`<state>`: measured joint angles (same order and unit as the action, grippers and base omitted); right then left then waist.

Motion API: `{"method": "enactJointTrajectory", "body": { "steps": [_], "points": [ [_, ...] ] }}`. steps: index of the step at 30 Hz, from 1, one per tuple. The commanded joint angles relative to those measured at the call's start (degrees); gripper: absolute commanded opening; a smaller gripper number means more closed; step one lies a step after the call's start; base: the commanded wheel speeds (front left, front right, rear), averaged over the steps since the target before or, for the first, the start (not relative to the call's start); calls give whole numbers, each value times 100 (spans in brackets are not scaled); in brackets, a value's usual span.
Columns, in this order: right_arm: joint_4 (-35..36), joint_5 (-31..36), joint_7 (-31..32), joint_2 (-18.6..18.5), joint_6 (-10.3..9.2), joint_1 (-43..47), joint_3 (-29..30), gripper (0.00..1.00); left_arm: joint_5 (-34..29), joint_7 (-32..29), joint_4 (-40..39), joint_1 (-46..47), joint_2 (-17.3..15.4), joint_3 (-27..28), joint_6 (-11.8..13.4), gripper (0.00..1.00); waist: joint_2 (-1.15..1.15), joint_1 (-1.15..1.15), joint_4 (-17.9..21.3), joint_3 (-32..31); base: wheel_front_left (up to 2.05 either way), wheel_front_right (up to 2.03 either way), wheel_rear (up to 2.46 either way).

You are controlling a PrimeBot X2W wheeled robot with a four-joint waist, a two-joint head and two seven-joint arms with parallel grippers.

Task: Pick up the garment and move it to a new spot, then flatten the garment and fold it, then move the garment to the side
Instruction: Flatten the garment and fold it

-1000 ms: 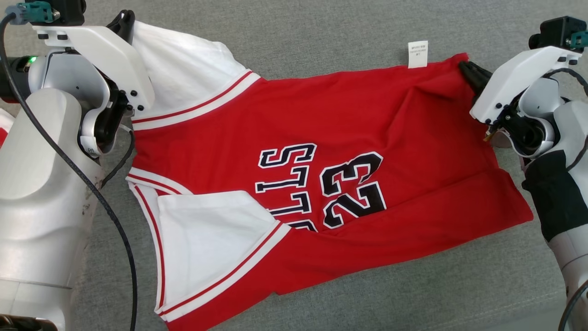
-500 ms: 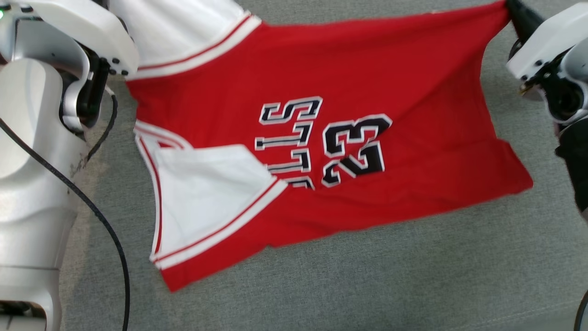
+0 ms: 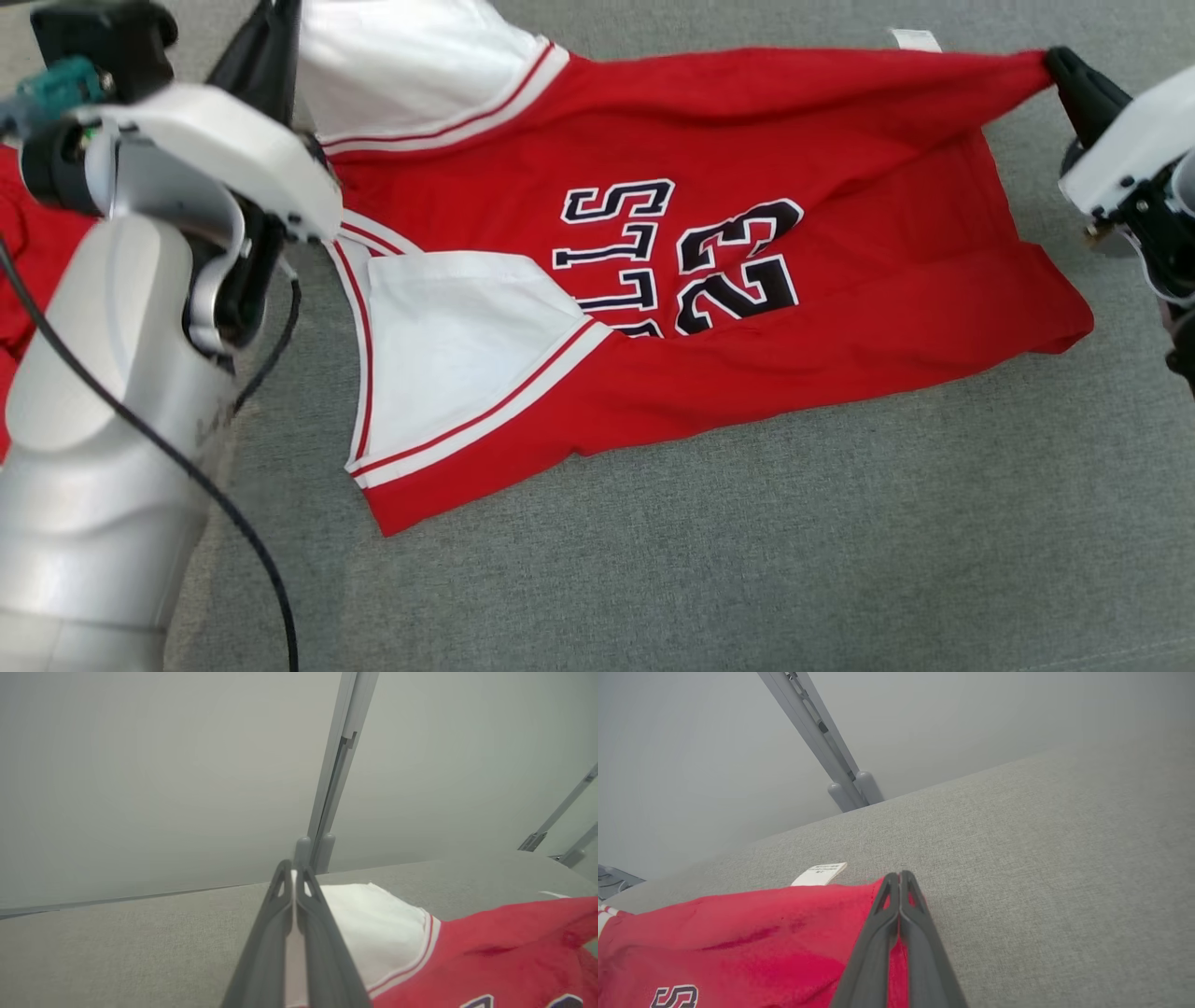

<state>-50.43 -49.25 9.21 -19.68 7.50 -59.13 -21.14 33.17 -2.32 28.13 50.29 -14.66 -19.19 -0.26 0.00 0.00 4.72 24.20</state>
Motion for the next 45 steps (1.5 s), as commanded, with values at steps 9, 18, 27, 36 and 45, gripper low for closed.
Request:
{"method": "enactJointTrajectory", "body": {
  "steps": [9,18,27,36,45],
  "points": [
    [536,-504,29,-613,-2,962,-353,0,280,-345,-1857,-1835,-307,150,563,0,0,0,-74,-338,0,0,0],
    [739,-775,-65,-864,-2,1521,-481,0,423,-937,-3584,-3409,-484,152,1291,0,0,0,-129,-528,0,0,0],
    [808,-817,-122,-875,-2,1948,-605,0,577,-964,-3865,-4201,-306,22,1524,0,0,0,-175,-587,0,0,0],
    [571,-761,-131,-645,-2,2033,-731,7,497,-482,-2705,-3973,40,-209,1273,0,0,0,-149,-652,0,0,0],
    [304,-495,-579,-658,-2,1985,-751,100,238,-47,-2256,-3897,62,-192,1431,100,0,0,-89,-969,0,0,0]
  ]
}}
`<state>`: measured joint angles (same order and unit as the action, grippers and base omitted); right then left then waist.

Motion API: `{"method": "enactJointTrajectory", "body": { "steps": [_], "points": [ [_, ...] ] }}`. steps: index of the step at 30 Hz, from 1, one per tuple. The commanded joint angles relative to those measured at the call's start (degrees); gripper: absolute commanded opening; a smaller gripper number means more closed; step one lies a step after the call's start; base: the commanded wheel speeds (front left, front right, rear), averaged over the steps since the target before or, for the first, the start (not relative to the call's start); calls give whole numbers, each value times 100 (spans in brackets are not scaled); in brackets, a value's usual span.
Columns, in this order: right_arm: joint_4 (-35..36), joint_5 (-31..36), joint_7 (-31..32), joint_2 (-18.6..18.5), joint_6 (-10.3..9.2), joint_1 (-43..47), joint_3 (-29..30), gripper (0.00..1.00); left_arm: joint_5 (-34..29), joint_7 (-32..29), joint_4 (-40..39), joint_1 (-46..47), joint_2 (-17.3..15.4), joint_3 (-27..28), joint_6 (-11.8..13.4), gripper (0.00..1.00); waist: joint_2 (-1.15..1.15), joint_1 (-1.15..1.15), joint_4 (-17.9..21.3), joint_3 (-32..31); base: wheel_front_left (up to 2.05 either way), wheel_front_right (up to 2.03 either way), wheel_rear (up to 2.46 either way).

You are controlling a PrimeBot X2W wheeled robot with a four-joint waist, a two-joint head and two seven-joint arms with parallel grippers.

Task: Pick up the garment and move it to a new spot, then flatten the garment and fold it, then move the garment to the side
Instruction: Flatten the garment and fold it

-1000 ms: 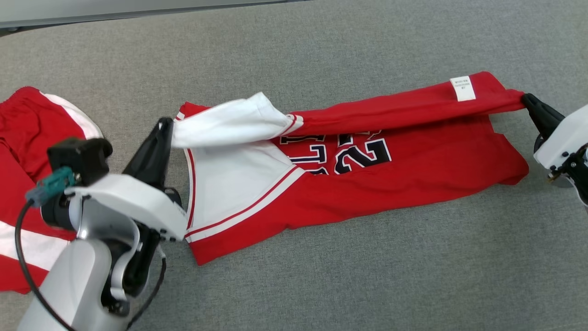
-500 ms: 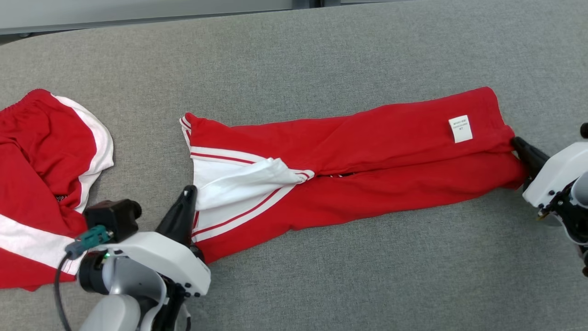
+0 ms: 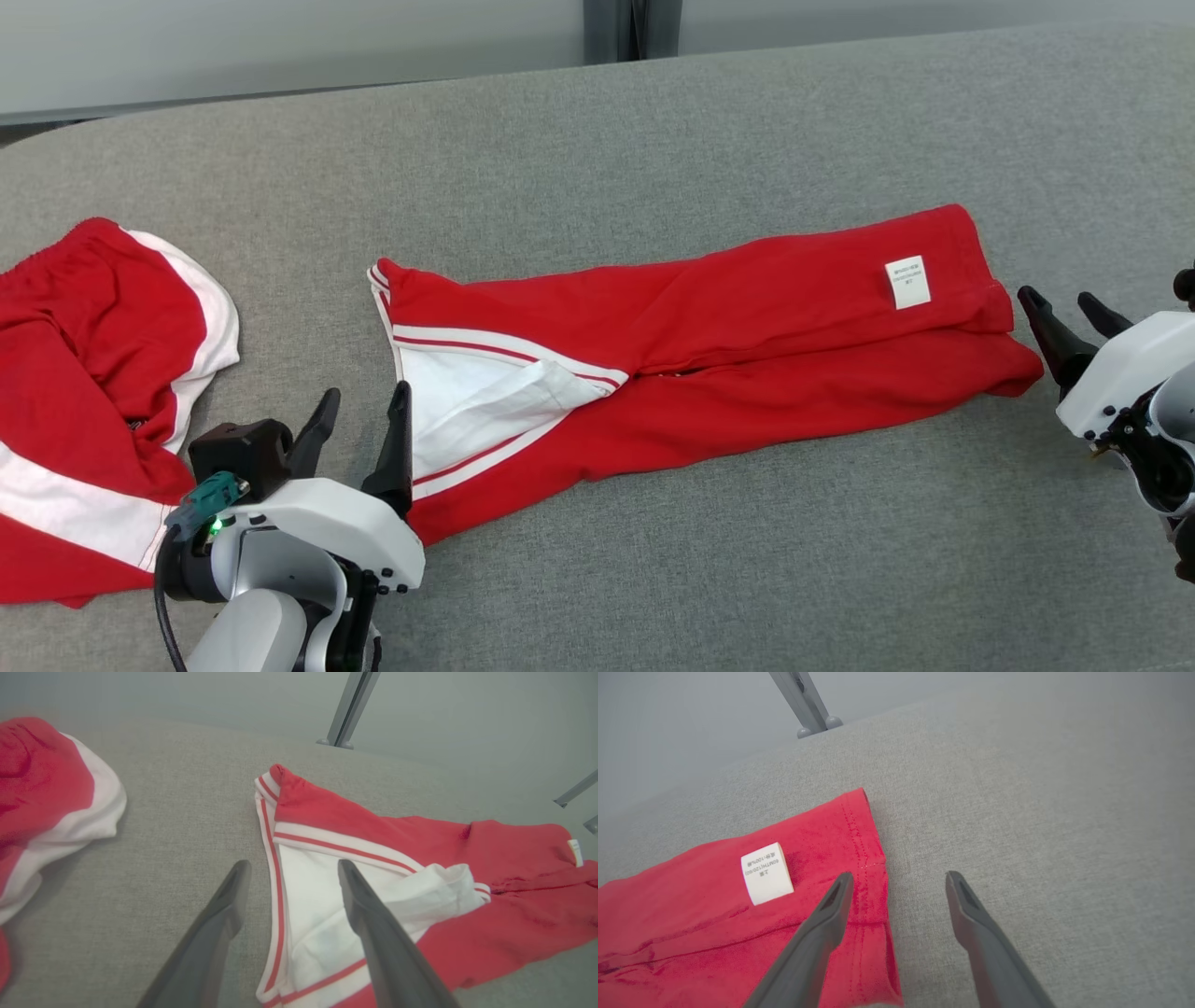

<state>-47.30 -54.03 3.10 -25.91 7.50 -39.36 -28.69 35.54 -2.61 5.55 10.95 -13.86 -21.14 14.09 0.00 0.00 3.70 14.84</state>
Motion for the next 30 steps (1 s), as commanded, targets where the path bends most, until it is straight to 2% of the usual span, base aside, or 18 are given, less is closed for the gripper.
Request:
{"method": "enactJointTrajectory", "body": {
  "steps": [1,5,7,11,14,18,22,27,30],
  "points": [
    [-11,68,-105,-42,-2,9,-16,100,-39,71,-12,9,-26,37,40,100,0,0,24,-90,0,0,0],
    [0,633,-956,-20,-2,16,-112,100,-136,400,-90,-143,-19,179,236,100,0,0,84,-321,0,0,0],
    [-36,948,-1384,115,-2,90,-207,100,-222,630,-118,-206,-3,228,301,100,0,0,115,-442,0,0,0],
    [-19,1370,-1740,449,-2,262,-274,100,-402,1102,-96,-351,39,260,428,100,0,0,180,-664,0,0,0],
    [252,1764,-1840,805,-2,574,-142,100,-551,1393,-42,-507,96,202,491,100,0,0,227,-875,0,0,0],
    [1020,2404,-1842,1059,-2,1075,454,100,-676,1533,-23,-631,88,84,433,100,0,0,267,-1008,0,0,0],
    [1559,3037,-1841,1379,-2,1675,972,100,-823,1700,-53,-809,209,100,509,100,0,0,269,-1178,0,0,0],
    [2078,3561,-1842,1694,-2,2368,1372,100,-1111,1776,-77,-1120,376,35,411,100,0,0,263,-1382,0,0,0],
    [2532,3785,-1843,1829,-2,2788,1628,100,-1483,1780,-257,-1341,560,192,309,100,0,0,233,-1472,0,0,0]
  ]
}}
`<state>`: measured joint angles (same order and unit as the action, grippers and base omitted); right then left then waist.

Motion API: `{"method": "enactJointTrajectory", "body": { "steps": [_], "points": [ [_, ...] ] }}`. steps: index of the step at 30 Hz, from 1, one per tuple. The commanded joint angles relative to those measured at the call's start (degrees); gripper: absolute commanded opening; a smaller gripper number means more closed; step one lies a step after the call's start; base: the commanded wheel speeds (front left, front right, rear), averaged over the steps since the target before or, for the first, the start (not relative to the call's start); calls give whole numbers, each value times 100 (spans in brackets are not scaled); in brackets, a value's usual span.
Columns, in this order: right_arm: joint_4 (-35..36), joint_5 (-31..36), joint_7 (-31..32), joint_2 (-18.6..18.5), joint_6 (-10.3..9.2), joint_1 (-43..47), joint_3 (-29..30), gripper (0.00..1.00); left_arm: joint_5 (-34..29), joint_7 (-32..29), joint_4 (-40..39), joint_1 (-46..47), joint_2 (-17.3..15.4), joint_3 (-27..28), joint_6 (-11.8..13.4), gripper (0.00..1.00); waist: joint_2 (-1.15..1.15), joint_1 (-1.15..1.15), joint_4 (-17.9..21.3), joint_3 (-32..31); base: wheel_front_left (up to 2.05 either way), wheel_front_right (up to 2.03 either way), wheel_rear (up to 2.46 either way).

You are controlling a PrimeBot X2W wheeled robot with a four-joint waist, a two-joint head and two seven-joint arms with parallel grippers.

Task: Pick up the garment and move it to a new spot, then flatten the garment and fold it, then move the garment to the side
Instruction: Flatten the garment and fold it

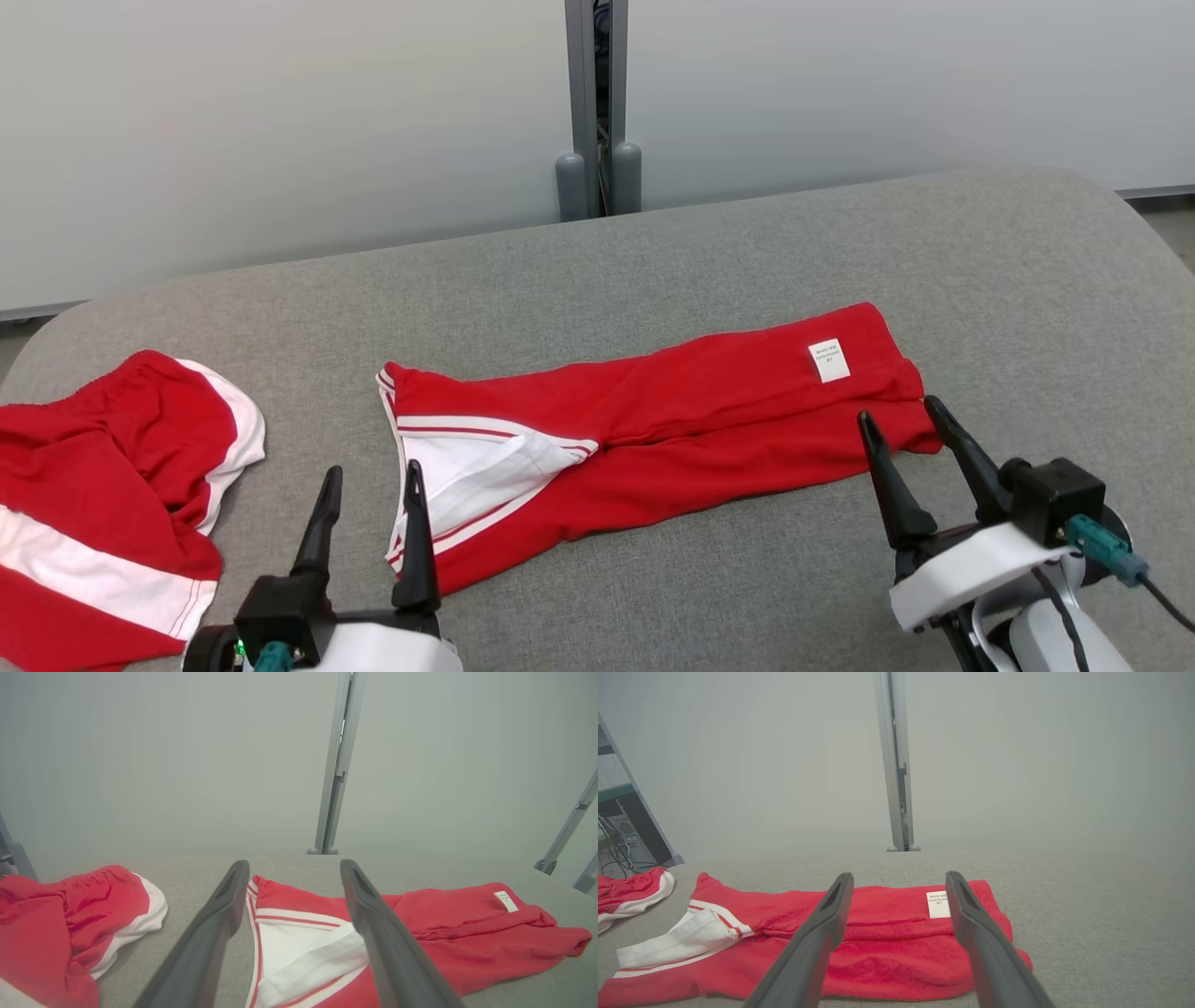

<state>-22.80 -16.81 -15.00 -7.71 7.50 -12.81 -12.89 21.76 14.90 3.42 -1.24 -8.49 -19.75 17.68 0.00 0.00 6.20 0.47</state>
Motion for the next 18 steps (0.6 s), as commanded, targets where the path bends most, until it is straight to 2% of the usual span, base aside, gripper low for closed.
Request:
{"method": "enactJointTrajectory", "body": {
  "steps": [1,11,18],
  "points": [
    [163,102,-31,31,-2,224,74,100,-193,28,-53,-180,60,101,-81,100,0,0,-19,-61,0,0,0],
    [607,233,-32,191,-2,910,274,100,-749,32,-50,-647,405,552,-469,100,0,0,-53,-286,0,0,0],
    [687,227,-33,243,-2,1109,302,100,-1022,32,-36,-790,481,770,-546,100,0,0,-41,-328,0,0,0]
  ]
}}
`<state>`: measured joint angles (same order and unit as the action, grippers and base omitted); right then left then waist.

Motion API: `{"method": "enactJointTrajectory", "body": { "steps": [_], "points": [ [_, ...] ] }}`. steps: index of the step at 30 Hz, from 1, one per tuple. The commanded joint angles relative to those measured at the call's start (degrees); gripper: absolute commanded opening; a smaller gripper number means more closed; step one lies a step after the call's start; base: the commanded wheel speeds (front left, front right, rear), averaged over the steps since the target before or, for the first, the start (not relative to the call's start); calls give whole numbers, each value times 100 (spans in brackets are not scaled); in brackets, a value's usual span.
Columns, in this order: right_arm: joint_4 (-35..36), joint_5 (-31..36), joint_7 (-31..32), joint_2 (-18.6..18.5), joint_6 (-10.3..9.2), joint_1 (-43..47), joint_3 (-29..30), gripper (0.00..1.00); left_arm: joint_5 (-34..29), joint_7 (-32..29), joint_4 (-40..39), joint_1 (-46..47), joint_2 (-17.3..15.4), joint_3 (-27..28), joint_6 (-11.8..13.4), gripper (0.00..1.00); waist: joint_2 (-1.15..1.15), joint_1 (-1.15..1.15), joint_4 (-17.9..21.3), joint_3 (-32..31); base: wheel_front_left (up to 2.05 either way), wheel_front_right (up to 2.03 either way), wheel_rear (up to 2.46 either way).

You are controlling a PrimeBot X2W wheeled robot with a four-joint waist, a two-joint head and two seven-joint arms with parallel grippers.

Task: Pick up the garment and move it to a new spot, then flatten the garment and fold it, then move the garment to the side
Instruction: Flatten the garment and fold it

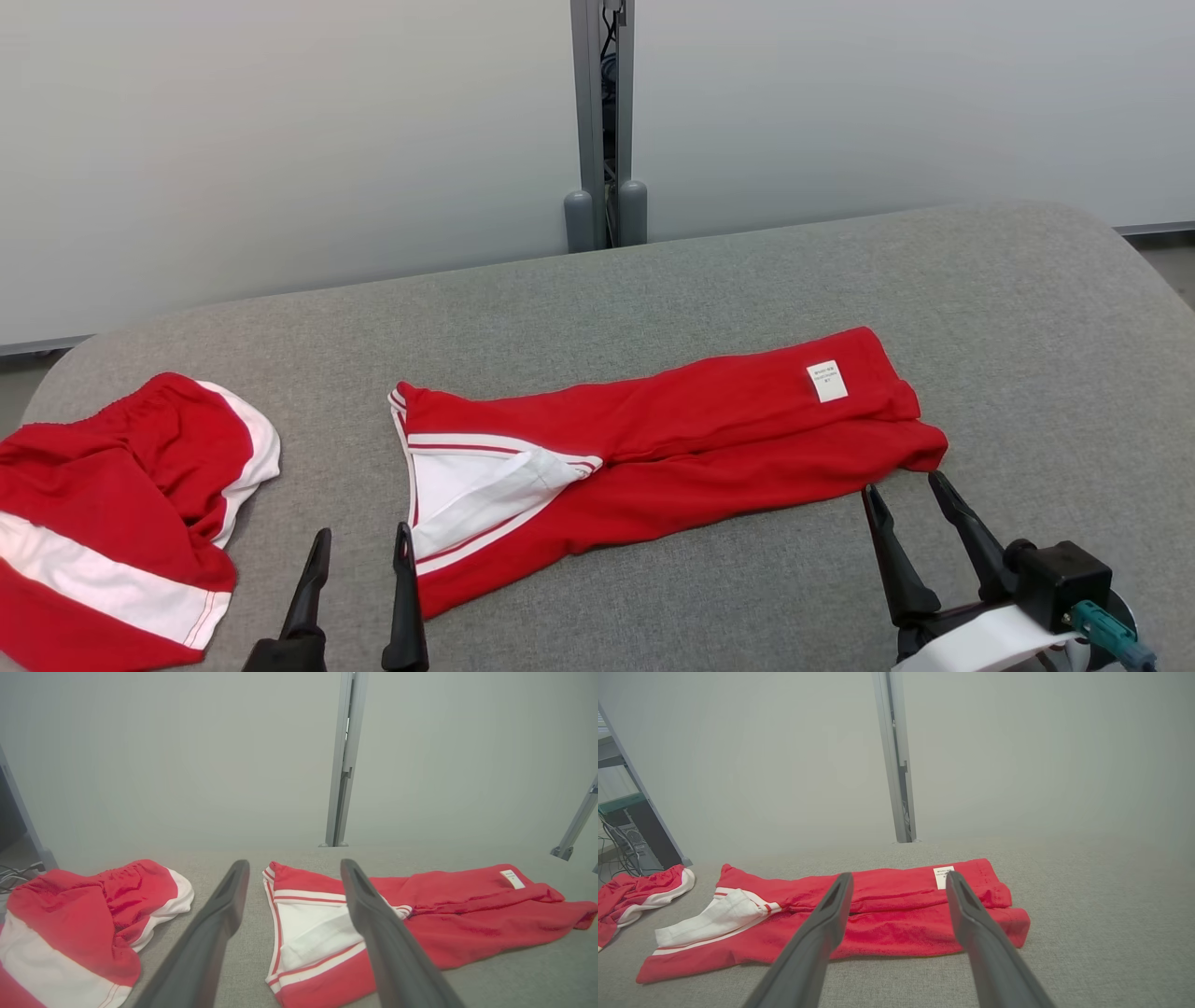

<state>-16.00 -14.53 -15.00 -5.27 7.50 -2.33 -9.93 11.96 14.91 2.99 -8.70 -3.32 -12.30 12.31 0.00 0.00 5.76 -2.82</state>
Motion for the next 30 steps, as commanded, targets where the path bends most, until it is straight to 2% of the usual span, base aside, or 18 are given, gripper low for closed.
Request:
{"method": "enactJointTrajectory", "body": {
  "steps": [1,9,22,30],
  "points": [
    [25,3,-32,4,-2,65,7,100,-72,31,10,-49,-24,55,-17,100,0,0,9,3,0,0,0],
    [106,-4,-33,32,-2,124,42,100,-136,32,49,-132,29,211,3,100,0,0,25,17,0,0,0],
    [38,15,-33,68,-2,120,65,100,16,32,109,-114,34,121,45,100,0,0,-25,-26,0,0,0],
    [-169,-73,-33,68,-2,-54,24,100,-11,32,126,-57,35,93,-20,100,0,0,-34,36,0,0,0]
  ]
}}
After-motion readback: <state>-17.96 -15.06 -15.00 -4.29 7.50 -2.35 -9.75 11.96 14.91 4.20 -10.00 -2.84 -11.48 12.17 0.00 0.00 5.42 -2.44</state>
